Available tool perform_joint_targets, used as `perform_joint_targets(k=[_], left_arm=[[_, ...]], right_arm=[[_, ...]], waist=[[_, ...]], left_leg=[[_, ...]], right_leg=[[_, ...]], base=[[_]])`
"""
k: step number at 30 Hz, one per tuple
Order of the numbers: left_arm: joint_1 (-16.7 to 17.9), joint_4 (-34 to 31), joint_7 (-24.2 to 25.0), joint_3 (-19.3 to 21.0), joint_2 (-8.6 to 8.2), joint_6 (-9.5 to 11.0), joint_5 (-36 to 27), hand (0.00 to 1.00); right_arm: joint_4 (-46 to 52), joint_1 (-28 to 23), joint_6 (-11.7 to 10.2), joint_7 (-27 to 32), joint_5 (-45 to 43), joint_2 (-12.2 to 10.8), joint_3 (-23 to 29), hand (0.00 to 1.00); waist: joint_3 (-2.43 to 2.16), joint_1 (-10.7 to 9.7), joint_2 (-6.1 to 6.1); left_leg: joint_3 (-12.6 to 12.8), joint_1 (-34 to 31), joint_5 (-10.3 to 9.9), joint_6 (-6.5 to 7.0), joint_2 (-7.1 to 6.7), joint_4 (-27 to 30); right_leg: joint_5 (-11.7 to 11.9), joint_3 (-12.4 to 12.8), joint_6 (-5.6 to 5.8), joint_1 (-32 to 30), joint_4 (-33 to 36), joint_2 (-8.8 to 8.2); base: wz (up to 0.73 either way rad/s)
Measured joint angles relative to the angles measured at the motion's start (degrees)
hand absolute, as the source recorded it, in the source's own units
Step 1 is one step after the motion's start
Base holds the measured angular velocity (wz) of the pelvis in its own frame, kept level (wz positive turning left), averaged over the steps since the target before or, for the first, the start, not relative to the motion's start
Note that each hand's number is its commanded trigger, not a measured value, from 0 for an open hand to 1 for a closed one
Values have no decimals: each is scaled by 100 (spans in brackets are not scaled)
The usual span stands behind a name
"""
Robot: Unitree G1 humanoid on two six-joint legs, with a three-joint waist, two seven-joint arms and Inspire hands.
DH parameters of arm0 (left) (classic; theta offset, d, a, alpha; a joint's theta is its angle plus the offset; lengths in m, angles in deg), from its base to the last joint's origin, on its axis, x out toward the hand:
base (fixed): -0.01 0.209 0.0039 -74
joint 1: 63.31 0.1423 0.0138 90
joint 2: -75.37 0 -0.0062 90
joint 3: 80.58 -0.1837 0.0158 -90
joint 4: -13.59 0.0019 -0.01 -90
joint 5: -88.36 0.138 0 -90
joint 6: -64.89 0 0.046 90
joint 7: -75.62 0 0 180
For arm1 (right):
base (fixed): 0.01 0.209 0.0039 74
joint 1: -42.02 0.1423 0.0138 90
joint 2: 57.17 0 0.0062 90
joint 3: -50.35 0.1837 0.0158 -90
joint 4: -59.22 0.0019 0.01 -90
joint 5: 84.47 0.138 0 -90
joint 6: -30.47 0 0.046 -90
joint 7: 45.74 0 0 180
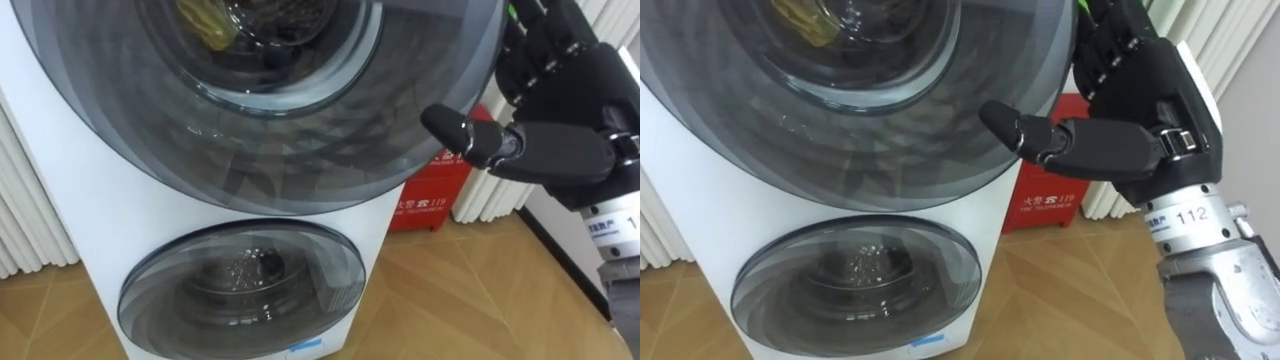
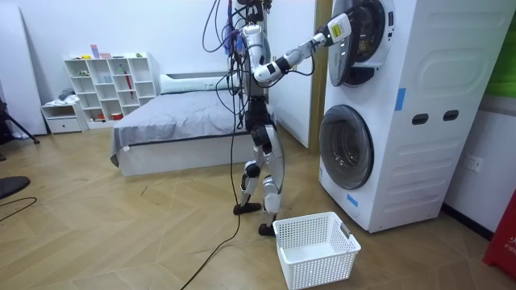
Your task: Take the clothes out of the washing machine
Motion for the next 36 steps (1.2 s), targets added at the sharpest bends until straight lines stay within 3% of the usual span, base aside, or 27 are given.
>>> perform_joint_targets(k=[8,12,21,25,29,32,36], left_arm=[[-8,7,9,151,22,1,50,0],[-23,36,45,237,54,92,121,0],[29,18,25,218,85,101,120,0],[133,17,16,218,122,88,121,0],[161,17,16,214,133,23,118,0],[148,-3,17,132,175,-3,119,0],[71,-3,17,58,190,-12,121,0]], right_arm=[[30,10,1,-107,43,17,60,0],[30,345,51,-108,55,247,4,0],[46,988,40,-96,129,253,-131,0],[104,1076,26,-97,252,211,-254,0],[262,1109,-43,-174,336,167,-437,0],[382,1130,-243,-360,477,167,-621,0],[464,1268,-373,-782,919,186,-864,0]], waist=[[-7,11,-8],[16,18,-71],[-34,74,-199],[-45,95,-215],[-55,103,-216],[-57,107,-207],[-29,85,-143]], left_leg=[[16,-5,-4,-9,11,0],[39,-5,-1,-9,9,28],[32,-72,27,-62,35,97],[-109,-73,48,-100,47,97],[-131,-79,70,-153,96,98],[-172,-79,93,-182,143,116],[-295,-91,95,-186,160,166]], right_leg=[[2,31,-8,-18,2,25],[-2,59,-19,-37,32,22],[31,112,-110,-134,88,61],[24,77,-141,-117,85,49],[24,52,-164,-90,45,77],[37,38,-222,-58,18,112],[34,-8,-259,-11,0,122]], base=[[-1],[-5],[-6],[1],[3],[5],[9]])
